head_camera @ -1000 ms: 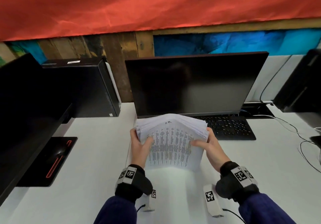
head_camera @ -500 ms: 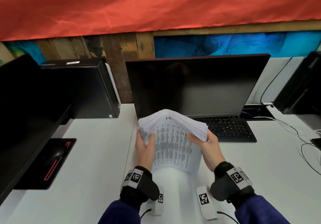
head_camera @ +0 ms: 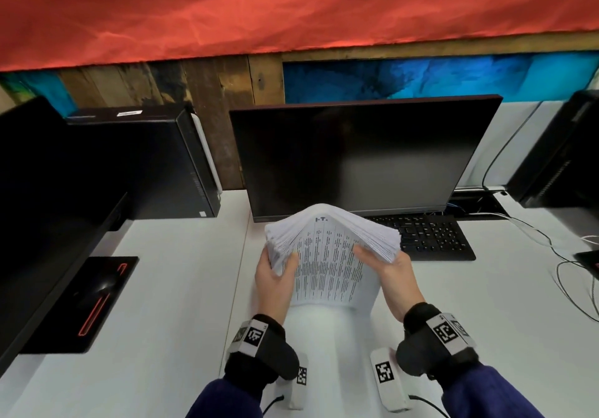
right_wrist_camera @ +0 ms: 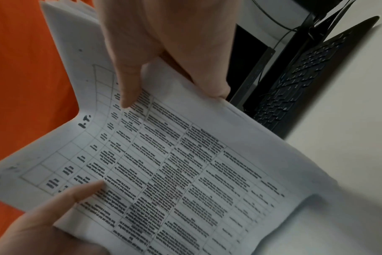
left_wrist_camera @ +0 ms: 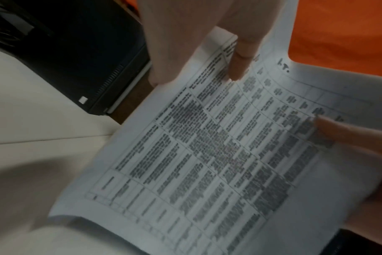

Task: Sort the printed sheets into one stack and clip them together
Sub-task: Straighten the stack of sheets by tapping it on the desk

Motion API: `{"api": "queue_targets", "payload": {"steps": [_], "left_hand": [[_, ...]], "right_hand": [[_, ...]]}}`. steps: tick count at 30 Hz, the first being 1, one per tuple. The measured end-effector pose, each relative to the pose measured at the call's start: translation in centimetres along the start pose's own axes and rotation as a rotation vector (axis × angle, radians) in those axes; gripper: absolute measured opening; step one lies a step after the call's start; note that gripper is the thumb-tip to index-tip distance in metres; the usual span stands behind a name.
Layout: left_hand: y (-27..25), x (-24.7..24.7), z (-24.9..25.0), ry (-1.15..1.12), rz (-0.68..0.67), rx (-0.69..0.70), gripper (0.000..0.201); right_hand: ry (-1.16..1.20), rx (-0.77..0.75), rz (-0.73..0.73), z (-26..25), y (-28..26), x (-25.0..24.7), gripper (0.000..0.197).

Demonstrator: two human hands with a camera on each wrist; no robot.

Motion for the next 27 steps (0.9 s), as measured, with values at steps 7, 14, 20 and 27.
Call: {"api": "queue_targets", "payload": {"steps": [7,14,20,27], "left_hand": [[1.7,-0.9,-0.7,0.081,-0.102,-0.076,0.056],[3.1,-0.6,-0.8,0.085,-0.178,-0.086,0.046],[3.4,-0.4,-1.2,0.074,-0.207,-0.123,0.038],[3.5,-0.1,-1.5,0.127,-0.206,-0.101,0.040]], "right_hand": [[-0.265,-0.245,0.079,-3.3,0.3,-1.4,0.056],[-1.159,-0.774,-0.171,-7.3,-1.0,2.3,0.058],[-1.148,-0.757,-0.207,-7.4,-0.5,2.1,0.044],[-1.204,-0.705,-0.271,-8.0,-0.1,3.4,0.036]]}}
Point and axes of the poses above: each hand's wrist, its own y-axis towards the middle knuckle, its own x-axis out of the palm, z = x × y, the point moved 9 cm from there along y, towards the middle knuckle, and after that the axes turned 10 degrees about -x, right-handed, at the moved point
